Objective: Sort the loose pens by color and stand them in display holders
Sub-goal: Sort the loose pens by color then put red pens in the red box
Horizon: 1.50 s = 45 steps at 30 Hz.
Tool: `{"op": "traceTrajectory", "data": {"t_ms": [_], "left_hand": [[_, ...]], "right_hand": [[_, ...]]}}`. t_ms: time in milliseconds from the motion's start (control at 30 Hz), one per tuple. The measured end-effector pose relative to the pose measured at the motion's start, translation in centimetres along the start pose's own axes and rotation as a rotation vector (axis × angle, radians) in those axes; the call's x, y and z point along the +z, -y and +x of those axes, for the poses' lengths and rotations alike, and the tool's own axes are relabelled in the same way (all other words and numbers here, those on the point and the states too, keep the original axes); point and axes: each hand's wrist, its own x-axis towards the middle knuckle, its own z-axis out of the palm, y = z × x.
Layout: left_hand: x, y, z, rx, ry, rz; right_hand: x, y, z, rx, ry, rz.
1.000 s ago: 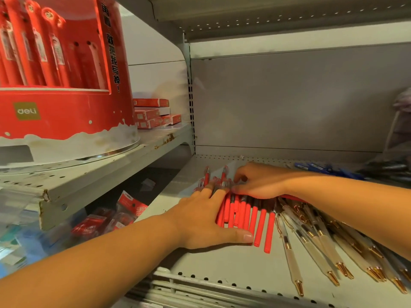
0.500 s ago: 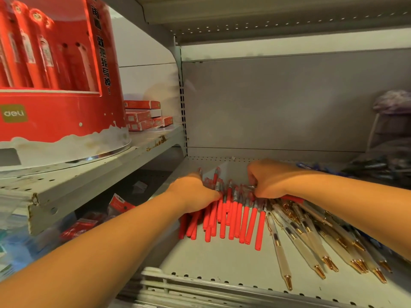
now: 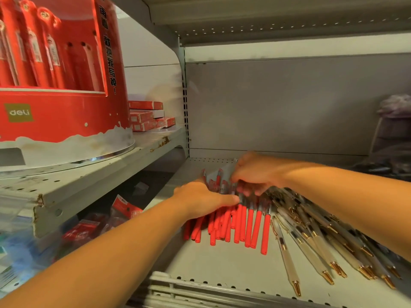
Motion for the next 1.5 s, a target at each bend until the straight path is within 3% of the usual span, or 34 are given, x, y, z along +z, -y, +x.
{"op": "traceTrajectory", "data": {"t_ms": [133,333,467,767,933,1067,1133,1267,1500], "left_hand": [[1.0,-0.5,0.0,-0.016,0.032,0.221],[0.9,0.0,0.4,-0.037,0.030,0.200],[1.0,0.0,0.3,-0.055,0.016,0.173],[0.8,0.1,0.3,-0.074,0.024,0.138],[0.8,0.4,0.7,-0.078,0.010,0.141],[0.8,0.5,1.1,-0.087,-0.006,0.077],[0.6,0.6,1.2,-0.089,-0.021,0.047],[0.1,0.6,1.4,-0.089,-0.075,-0.100],[-0.2,0.8,2.0,-0.047,-0.131,-0.205]], "right_hand": [[-0.3,1.5,3.9,-0.036,-0.166,-0.138],[2.6,4.0,8.5,0.001,-0.070,-0.376],[3.6,4.9,10.9,0.127,0.096,-0.436],[4.3,5.2,12.8,0.114,0.115,-0.535],[3.6,3.8,13.3,0.193,0.025,-0.313],[1.4,3.2,13.6,0.028,-0.214,-0.152],[-0.2,3.1,13.1,-0.034,-0.252,-0.003],[-2.2,2.9,9.5,-0.091,-0.191,0.159],[1.2,0.7,0.5,-0.173,0.145,0.273]]}}
